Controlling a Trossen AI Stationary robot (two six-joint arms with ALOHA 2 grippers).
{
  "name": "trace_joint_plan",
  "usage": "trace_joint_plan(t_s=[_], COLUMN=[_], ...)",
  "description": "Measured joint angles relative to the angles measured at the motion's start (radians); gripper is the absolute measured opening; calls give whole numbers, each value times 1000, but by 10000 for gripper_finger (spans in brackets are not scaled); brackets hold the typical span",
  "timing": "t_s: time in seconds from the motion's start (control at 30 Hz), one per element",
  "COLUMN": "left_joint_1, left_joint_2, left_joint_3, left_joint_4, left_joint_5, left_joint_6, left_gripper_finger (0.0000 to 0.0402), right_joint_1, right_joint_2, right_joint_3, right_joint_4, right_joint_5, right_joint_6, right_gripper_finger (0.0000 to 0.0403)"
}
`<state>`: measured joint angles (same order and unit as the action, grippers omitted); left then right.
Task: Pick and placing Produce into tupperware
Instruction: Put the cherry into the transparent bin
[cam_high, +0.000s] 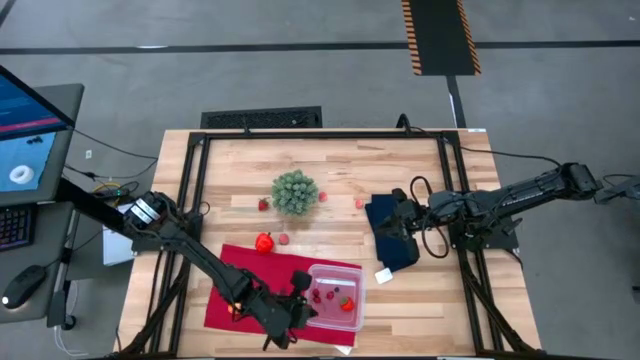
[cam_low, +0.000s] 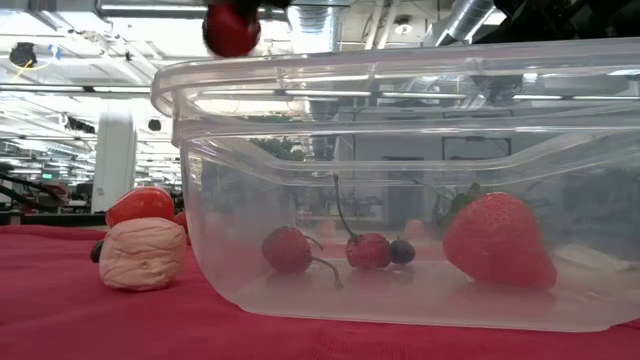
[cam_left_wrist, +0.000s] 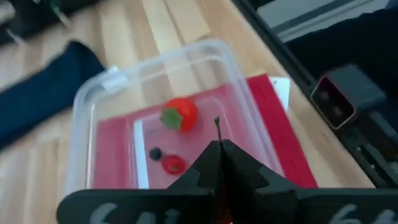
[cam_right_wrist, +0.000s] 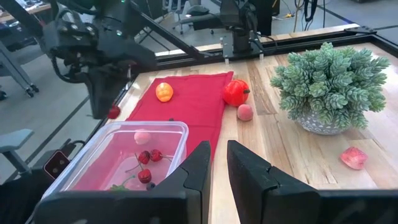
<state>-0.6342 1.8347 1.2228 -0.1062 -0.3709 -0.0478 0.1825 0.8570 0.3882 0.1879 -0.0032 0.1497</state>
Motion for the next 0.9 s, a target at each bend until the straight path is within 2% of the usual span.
trace_joint_plan(t_s=[0.3,0.9], left_joint_1=[54,78], left_joint_2=[0,0], left_joint_3=[-1,-1], left_joint_4=[-11,-8], left_joint_5=[56,51], left_joint_6=[-22,-85], left_gripper_finger=[0,5], right_joint_1=[0,0], right_joint_2=[0,0], right_joint_3=[0,0], right_joint_4=[0,0], right_joint_5=[0,0], right_joint_6=[0,0], right_gripper_finger=[77,77])
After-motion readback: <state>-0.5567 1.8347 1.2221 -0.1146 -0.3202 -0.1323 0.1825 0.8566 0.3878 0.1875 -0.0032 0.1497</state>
